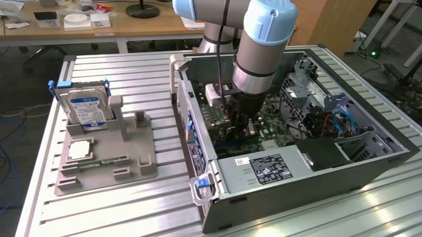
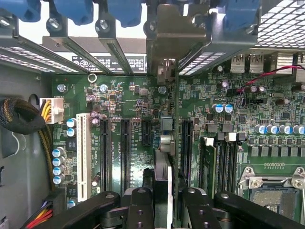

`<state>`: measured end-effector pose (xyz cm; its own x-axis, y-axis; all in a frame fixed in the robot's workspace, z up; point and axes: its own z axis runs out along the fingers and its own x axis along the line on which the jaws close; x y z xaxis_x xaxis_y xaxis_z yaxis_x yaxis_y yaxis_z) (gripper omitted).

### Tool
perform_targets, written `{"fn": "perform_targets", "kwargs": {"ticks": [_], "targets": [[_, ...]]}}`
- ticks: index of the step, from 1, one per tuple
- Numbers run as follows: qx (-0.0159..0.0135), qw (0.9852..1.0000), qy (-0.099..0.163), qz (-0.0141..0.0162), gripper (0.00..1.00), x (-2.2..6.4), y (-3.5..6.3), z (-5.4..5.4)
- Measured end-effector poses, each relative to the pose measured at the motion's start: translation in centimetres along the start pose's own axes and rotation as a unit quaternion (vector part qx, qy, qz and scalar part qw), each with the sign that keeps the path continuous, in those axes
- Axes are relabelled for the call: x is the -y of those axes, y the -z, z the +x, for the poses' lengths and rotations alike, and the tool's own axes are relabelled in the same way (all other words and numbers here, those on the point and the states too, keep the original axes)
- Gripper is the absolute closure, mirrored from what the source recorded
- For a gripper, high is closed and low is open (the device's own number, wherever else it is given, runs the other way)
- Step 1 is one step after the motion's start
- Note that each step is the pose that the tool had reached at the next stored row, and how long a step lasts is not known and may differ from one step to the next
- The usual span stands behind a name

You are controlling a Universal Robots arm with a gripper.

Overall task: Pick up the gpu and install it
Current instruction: 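Insert the gpu into the slot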

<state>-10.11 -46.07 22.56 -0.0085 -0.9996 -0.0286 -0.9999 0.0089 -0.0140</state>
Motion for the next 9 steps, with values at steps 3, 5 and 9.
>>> {"fn": "perform_targets", "kwargs": {"ticks": [3,5,9], "targets": [[0.0001,1.0000,0.000,0.0000,0.73,0.01,-0.01,0.00],[0.0001,1.0000,0.000,-0.0001,0.73,0.06,-0.01,0.00],[0.0001,1.0000,0.000,-0.0001,0.73,0.24,-0.01,-0.01]]}}
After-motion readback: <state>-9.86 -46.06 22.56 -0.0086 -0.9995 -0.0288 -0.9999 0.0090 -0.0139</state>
